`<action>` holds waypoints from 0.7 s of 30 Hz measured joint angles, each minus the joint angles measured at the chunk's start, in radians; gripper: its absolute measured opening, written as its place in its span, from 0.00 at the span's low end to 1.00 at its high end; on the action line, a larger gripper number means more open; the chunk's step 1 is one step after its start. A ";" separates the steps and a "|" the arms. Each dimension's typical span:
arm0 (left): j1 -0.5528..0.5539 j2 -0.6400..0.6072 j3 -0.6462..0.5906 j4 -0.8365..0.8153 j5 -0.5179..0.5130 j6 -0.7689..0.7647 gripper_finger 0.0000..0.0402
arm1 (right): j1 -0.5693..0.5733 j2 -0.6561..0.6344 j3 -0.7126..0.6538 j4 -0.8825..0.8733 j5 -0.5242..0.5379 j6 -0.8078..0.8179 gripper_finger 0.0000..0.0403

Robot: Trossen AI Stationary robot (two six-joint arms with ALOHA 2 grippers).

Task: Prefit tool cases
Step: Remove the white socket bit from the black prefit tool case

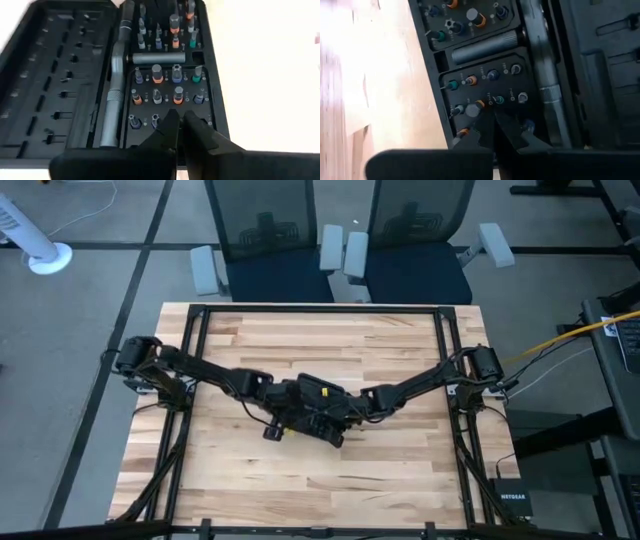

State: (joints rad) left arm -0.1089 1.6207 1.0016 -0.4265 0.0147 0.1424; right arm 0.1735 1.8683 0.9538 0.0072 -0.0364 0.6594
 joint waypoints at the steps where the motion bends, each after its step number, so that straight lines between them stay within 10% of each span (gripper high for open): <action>1: 0.002 0.000 0.000 -0.004 -0.001 0.004 0.00 | 0.000 0.000 0.002 -0.003 0.001 -0.001 0.00; 21: 0.007 0.196 0.002 0.271 0.000 -0.148 0.00 | -0.005 -0.060 -0.004 0.033 -0.020 -0.025 0.00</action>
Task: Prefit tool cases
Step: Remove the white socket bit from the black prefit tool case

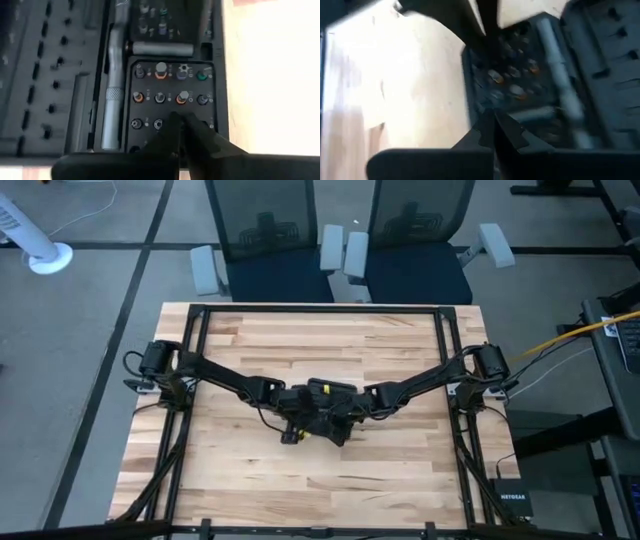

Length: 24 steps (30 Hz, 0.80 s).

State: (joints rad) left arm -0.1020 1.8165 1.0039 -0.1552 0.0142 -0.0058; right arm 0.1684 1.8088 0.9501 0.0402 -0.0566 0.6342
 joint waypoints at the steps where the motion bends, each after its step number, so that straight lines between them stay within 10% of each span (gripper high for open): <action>1: 0.000 0.005 0.000 0.015 -0.002 -0.016 0.00 | 0.000 0.000 0.000 0.008 0.004 0.013 0.00; 24: 0.000 -0.002 -0.004 0.028 0.001 -0.134 0.00 | 0.000 0.099 0.010 0.030 0.111 0.067 0.00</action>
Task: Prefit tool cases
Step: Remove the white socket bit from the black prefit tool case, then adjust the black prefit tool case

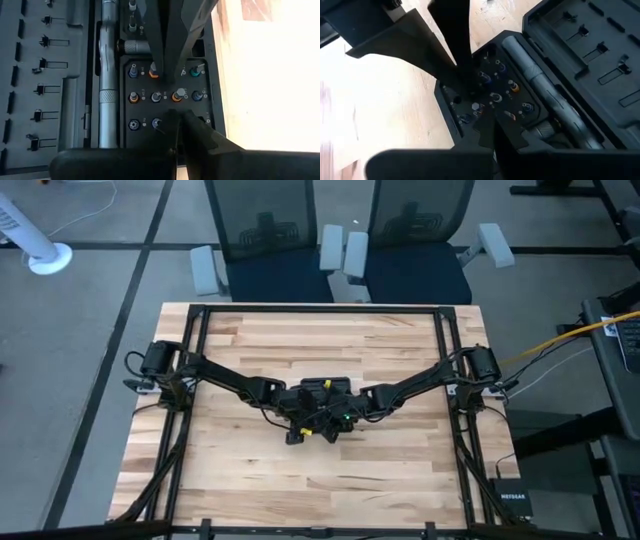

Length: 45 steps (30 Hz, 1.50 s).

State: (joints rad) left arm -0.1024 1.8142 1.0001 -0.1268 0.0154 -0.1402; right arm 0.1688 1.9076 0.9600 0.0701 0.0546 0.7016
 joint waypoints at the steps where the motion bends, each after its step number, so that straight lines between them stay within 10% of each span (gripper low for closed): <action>1: 0.000 -0.008 -0.001 -0.007 0.000 0.008 0.00 | 0.000 0.001 0.000 0.000 0.001 0.000 0.00; 33: 0.115 -0.219 -0.094 -0.487 -0.105 0.227 0.01 | 0.001 0.003 -0.003 -0.040 0.004 0.012 0.00; 45: 0.124 -0.225 -0.062 -0.506 -0.068 0.250 0.28 | 0.000 -0.009 -0.004 -0.041 -0.001 -0.014 0.00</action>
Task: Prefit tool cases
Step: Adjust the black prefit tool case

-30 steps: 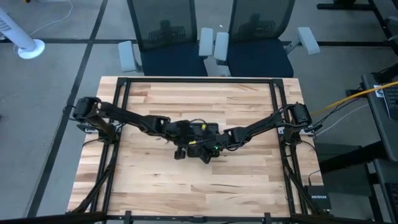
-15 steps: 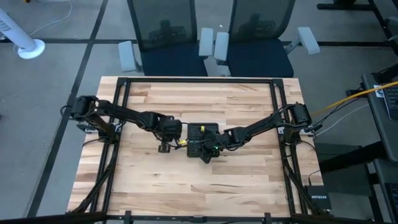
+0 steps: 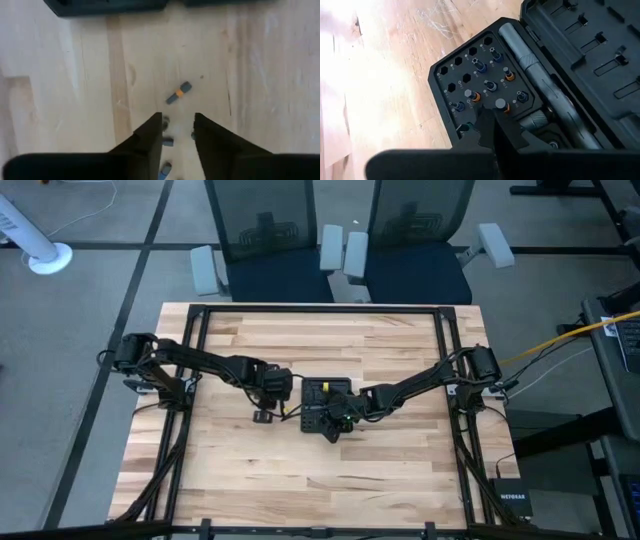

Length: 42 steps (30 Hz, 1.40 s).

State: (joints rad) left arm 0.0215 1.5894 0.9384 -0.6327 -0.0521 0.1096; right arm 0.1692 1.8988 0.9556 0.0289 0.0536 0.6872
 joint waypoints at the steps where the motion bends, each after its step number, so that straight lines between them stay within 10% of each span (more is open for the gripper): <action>1: -0.003 0.000 0.007 0.005 0.007 -0.001 0.30 | 0.000 -0.008 0.000 -0.004 -0.001 -0.012 0.00; 23: -0.049 0.000 0.048 0.344 0.027 -0.056 0.38 | 0.000 -0.140 -0.004 -0.083 0.041 -0.069 0.00; 42: -0.128 0.000 0.047 0.338 0.068 -0.162 0.38 | 0.000 -0.230 -0.002 -0.573 0.219 0.127 0.00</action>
State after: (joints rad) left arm -0.1065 1.5898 0.9856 -0.2947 0.0161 -0.0528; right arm 0.1696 1.6688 0.9535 -0.5442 0.2722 0.8138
